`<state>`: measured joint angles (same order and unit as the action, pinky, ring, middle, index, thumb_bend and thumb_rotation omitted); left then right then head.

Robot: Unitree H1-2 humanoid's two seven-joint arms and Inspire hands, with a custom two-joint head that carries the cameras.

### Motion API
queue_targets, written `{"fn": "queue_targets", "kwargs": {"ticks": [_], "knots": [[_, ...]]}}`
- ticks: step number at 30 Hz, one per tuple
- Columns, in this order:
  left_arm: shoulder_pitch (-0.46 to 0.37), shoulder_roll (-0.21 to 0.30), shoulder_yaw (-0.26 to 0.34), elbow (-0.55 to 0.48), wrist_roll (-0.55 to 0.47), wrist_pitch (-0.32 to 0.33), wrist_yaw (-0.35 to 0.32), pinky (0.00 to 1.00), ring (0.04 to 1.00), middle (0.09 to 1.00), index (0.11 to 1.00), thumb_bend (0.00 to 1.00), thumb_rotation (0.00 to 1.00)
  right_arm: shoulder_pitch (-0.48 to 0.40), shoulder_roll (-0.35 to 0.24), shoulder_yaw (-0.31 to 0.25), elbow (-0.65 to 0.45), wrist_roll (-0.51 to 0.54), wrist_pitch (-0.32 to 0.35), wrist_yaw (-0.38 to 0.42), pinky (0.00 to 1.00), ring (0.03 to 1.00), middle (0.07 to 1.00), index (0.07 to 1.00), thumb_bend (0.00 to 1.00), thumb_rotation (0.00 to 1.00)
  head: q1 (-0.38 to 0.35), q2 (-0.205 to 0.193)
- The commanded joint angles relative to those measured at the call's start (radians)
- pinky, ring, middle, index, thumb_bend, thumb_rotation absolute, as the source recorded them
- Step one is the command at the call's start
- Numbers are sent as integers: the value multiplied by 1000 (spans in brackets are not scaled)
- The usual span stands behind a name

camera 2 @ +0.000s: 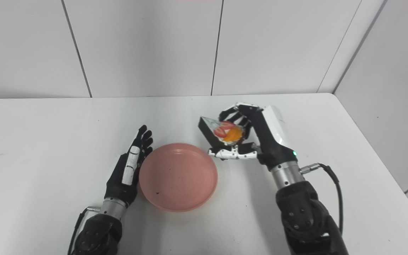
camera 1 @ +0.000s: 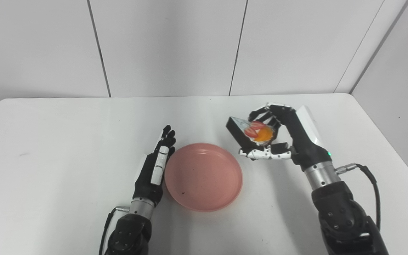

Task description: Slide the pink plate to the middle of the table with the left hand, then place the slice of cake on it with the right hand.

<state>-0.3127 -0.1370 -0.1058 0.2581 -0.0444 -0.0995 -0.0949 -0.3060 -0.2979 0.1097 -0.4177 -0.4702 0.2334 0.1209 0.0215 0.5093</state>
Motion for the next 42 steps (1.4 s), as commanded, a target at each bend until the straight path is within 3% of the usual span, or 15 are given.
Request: {"fn": "queue_targets", "kwargs": {"ticks": [1, 12, 14, 24, 28, 34, 36, 37, 38, 39, 42], "knots": [[6, -11, -9, 26, 6, -22, 1, 1000, 1000, 1000, 1000, 612, 1000, -37, 15, 23, -5, -11, -43, 4, 229, 297, 436, 494, 521, 0, 0, 1], [3, -8, -7, 25, 33, -31, 18, 1000, 1000, 1000, 1000, 614, 1000, -58, 48, 112, 254, -14, -184, -9, 227, 286, 398, 488, 517, 0, -6, 2], [6, -11, -5, 22, 30, -31, 20, 1000, 1000, 1000, 1000, 604, 1000, -63, 51, 119, 290, -20, -209, -17, 260, 320, 411, 494, 518, 0, -6, 4], [15, -17, -1, 4, 36, -36, 47, 1000, 1000, 1000, 1000, 587, 1000, -59, 50, 140, 394, -77, -211, -26, 273, 324, 403, 489, 517, 0, -9, 12], [15, -14, -4, 5, 41, -36, 46, 1000, 1000, 1000, 1000, 598, 1000, -53, 49, 141, 423, -80, -216, -28, 231, 297, 401, 488, 516, 0, -10, 13], [16, -11, -8, 0, 51, -30, 44, 1000, 1000, 1000, 1000, 603, 1000, -51, 49, 156, 438, -109, -270, -71, 365, 391, 479, 544, 508, 0, -12, 15], [18, -12, -9, -3, 56, -30, 47, 1000, 1000, 1000, 1000, 599, 1000, -47, 47, 160, 416, -115, -277, -67, 465, 535, 478, 520, 517, 0, -12, 15], [19, -12, -9, -4, 57, -30, 49, 1000, 1000, 1000, 1000, 600, 1000, -44, 46, 160, 403, -114, -276, -60, 586, 657, 640, 668, 553, 131, -12, 15], [18, -11, -9, -5, 56, -26, 46, 1000, 1000, 1000, 1000, 600, 1000, -41, 40, 161, 389, -106, -281, -48, 660, 731, 724, 740, 571, 212, -12, 15], [17, -10, -9, -6, 55, -24, 45, 1000, 1000, 1000, 1000, 601, 1000, -39, 36, 162, 379, -100, -285, -40, 740, 808, 791, 794, 586, 297, -12, 15], [17, -9, -8, -5, 53, -22, 43, 1000, 1000, 1000, 1000, 606, 1000, -29, 22, 161, 345, -74, -283, -2, 813, 899, 891, 867, 612, 412, -13, 21]]}}
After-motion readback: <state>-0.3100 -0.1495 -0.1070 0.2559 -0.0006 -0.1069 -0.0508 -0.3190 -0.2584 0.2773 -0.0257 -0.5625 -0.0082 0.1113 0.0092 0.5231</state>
